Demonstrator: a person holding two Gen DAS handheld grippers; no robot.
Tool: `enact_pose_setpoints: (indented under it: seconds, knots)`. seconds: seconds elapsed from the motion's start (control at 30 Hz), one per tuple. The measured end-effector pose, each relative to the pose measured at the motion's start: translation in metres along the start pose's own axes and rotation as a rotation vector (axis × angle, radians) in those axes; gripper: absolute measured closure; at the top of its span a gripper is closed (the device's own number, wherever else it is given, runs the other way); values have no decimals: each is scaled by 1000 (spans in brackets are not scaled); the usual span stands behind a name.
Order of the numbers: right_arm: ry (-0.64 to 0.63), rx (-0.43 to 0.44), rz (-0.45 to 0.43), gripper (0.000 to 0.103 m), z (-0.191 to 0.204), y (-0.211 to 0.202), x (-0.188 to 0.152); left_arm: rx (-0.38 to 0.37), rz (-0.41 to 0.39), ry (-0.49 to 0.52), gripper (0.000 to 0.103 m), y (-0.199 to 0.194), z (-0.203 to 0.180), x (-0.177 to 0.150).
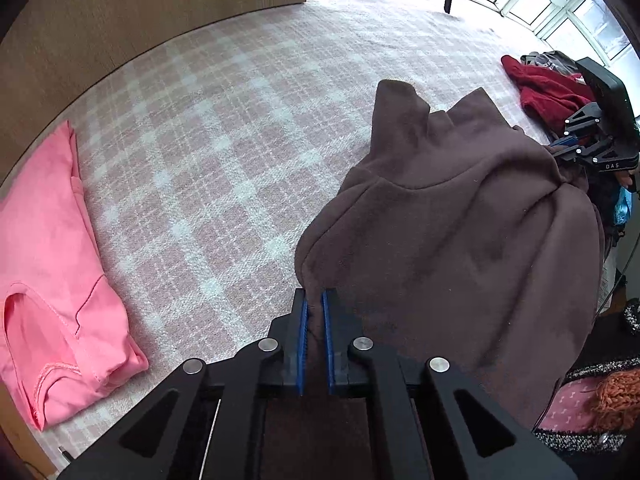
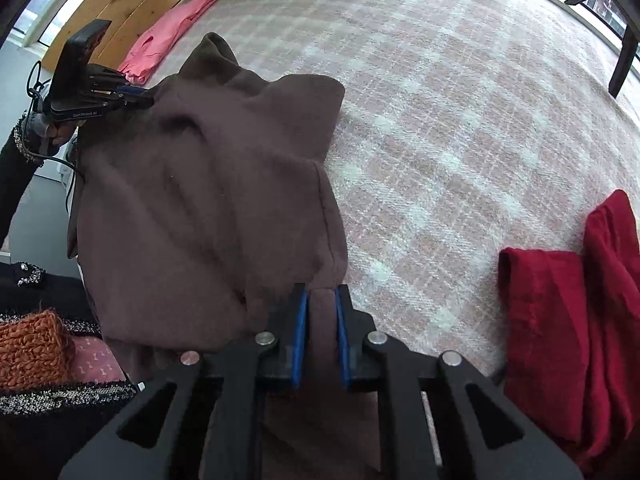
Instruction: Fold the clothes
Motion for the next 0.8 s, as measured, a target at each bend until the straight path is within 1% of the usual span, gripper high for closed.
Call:
enact_pose_setpoints:
  seconds: [0.07,0.17,0.2,0.27,0.33,0.4,0.43,0.53,0.63,0.8]
  knots:
    - [21,-17,-71,95,0,-21,0,21,-48,-2,97,-16,-6,1]
    - [88,7,-203,95,-4,-60,2,49,-142,6,97,-44,-16,1]
    - [102,-12,-240,95,-8,-68,3,67,-164,13,97,-48,-17,0]
    - [126,-69,-268,96,-16,-69,6,105,-182,4,97,-47,-16,2]
    - [147,-123,-274,96,-19,-65,9,121,-181,-32,98,-45,-12,8]
    - [142,-166,-292,96,-12,-68,14,141,-220,-32,98,-59,-7,17]
    - [127,-186,-323,96,-6,-77,17,156,-247,-16,98,-71,-8,21]
    - [96,-235,-431,96,11,-120,23,201,-335,31,98,-114,-18,32]
    - [75,-279,-570,96,36,-187,26,226,-447,54,98,-169,-26,46]
    - [18,-355,-802,96,89,-300,30,318,-666,132,98,-285,-49,61]
Point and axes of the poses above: each gripper's, at about its wrist camera, not at the fingertips, and y roughly the way its jaws point, z to its left, x to its top, the point moved 5 cm from there along y, roughly the way its jaws point, and after that the axes turned 9 degrees about -z, right-handed, at the moved point
